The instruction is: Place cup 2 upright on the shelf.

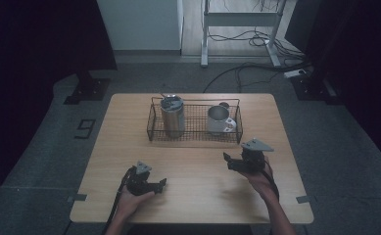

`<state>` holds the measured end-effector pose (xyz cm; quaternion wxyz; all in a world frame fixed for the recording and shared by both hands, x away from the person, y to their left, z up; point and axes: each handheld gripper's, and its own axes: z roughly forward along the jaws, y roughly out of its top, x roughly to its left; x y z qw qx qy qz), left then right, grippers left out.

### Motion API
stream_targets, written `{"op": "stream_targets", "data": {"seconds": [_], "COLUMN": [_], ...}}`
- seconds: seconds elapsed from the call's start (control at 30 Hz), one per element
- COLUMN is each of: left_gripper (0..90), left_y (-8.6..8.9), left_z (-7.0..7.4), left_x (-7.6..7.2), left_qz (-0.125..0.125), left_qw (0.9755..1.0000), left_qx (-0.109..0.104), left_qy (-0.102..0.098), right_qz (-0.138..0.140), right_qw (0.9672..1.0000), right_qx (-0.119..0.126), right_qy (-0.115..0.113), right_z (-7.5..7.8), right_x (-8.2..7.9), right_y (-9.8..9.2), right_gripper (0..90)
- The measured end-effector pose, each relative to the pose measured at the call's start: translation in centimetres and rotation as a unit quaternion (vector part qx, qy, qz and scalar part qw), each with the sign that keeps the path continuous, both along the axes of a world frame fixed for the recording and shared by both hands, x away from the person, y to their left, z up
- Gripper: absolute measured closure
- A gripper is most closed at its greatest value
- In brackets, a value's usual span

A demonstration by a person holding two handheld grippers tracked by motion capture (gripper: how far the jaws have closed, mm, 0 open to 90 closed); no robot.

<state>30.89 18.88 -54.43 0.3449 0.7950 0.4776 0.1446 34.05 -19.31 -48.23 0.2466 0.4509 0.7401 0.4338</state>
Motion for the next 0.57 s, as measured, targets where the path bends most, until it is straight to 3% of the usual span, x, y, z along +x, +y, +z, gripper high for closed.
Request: {"op": "stream_targets", "data": {"seconds": [0.17, 0.57], "left_gripper": [13.4, 14.1], "left_y": [0.1, -0.1], "left_z": [0.0, 0.0], "left_x": [0.0, 0.0], "left_qz": [0.001, 0.001], "left_qw": [1.0, 1.0], "left_qx": [0.0, 0.002], "left_qy": [0.0, -0.003], "right_qz": [-0.002, -0.008], "right_qw": [0.9999, 0.9998], "right_qx": [-0.008, -0.007], "right_qy": [0.014, 0.018], "right_z": [-1.4, -2.4], "right_x": [-0.8, -1.1], "right_y": [-0.2, -0.5], "right_gripper": [14.9, 15.1]}}
